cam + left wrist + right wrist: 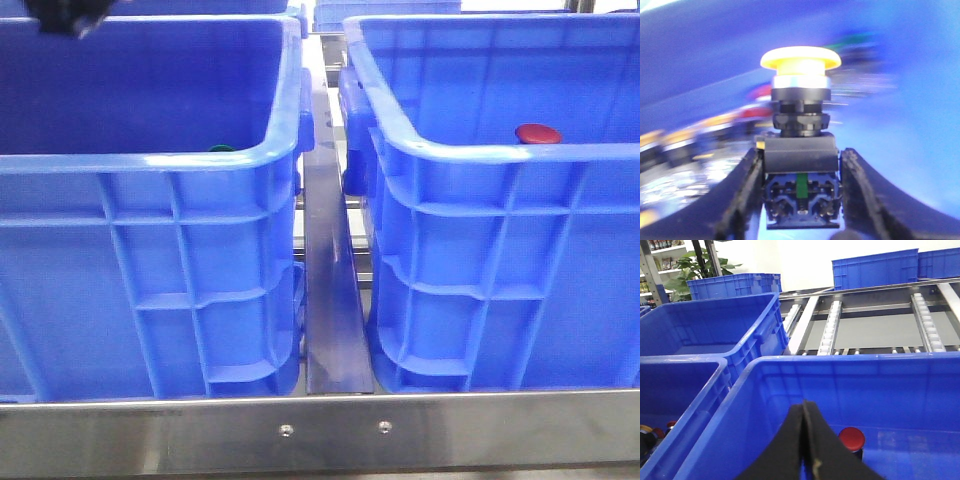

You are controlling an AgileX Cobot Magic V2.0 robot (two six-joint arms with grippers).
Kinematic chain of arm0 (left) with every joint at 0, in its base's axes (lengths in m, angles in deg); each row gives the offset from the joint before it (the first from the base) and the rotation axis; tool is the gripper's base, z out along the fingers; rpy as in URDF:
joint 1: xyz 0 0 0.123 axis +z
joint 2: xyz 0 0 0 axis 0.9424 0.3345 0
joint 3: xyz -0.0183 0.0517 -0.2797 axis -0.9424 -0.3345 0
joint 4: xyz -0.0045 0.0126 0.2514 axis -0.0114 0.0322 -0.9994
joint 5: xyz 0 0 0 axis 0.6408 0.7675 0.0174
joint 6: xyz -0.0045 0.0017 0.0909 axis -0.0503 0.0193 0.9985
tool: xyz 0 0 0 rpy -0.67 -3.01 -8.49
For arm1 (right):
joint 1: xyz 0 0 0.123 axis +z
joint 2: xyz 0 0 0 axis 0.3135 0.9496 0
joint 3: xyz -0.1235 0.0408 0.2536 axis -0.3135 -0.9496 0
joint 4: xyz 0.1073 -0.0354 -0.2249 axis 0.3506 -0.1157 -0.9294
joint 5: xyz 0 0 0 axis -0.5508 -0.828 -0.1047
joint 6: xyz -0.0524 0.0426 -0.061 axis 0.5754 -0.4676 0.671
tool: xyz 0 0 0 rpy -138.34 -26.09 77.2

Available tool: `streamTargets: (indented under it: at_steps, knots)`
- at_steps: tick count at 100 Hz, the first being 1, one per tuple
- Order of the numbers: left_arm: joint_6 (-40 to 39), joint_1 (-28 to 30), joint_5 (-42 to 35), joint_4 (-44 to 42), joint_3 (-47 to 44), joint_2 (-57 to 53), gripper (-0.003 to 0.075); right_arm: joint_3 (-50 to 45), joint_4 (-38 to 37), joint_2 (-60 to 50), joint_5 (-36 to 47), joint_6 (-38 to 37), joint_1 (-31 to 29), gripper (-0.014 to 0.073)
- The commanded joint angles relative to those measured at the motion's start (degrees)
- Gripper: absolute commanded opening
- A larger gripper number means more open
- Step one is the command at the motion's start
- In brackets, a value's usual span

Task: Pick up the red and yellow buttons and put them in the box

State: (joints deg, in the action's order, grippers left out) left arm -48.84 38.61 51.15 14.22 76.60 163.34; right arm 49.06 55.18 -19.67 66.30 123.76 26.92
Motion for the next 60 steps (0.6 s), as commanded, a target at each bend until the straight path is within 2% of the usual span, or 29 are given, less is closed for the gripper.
streamTargets:
  at_steps: [1,28,37,42,49,60]
  knots:
    - [-0.05,-5.21,-1.99,-0.58,1.51,-4.59,-0.002,1.32,0.33,-0.21,0.4,0.94,-0.2,-0.0067]
    - [0.06,-20.62,-4.03,-1.22,1.51,-7.14,-0.002,1.32,0.33,-0.1,-2.14,0.94,-0.2,-0.0065]
    - [0.82,-24.17,-5.72,-1.22,1.51,-7.14,-0.002,1.32,0.33,-0.1,-3.69,0.94,-0.2,-0.0031]
    - [0.94,-25.52,-6.86,-1.22,1.51,-7.14,-0.002,1.32,0.33,-0.1,-4.63,0.94,-0.2,0.002]
    - [1.07,-26.69,-7.57,-1.22,1.51,-7.14,-0.002,1.32,0.77,-0.1,-5.85,0.94,-0.2,0.0136]
    - [1.07,-26.96,-7.83,-1.22,1.51,-7.14,-0.002,1.32,5.47,-0.1,-8.26,0.89,-0.2,0.0412]
